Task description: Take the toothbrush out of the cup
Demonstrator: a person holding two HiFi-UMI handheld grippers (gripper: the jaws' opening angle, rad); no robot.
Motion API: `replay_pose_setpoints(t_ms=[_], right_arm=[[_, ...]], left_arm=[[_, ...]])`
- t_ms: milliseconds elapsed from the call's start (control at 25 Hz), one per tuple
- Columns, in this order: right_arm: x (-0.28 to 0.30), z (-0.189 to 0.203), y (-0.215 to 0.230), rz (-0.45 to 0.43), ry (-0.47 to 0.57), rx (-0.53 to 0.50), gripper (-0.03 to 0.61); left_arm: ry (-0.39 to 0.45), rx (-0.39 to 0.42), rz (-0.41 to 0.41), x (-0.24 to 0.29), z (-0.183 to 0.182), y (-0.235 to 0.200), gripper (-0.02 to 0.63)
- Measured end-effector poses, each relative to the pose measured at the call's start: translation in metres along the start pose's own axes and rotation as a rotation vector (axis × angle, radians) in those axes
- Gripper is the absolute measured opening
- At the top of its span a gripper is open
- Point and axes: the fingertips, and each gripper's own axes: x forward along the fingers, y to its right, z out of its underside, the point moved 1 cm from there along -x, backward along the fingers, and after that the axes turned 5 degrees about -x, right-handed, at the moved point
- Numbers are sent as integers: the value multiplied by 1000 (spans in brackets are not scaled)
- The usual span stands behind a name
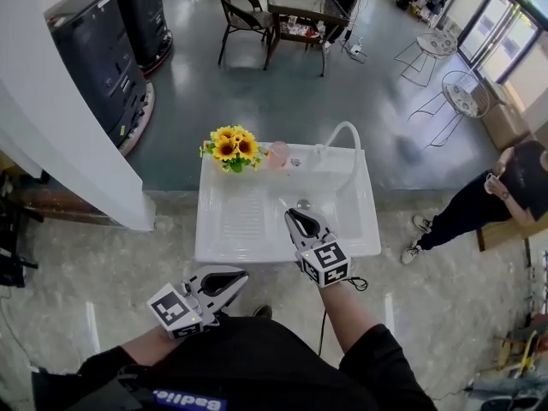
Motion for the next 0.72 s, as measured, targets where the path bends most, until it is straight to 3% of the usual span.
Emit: replay_pose_setpoints(t_ms=[720], right_arm=[[97,15,58,-3,-128,-85,46]], left_arm=[[16,-58,-51,-17,-3,-38,0]])
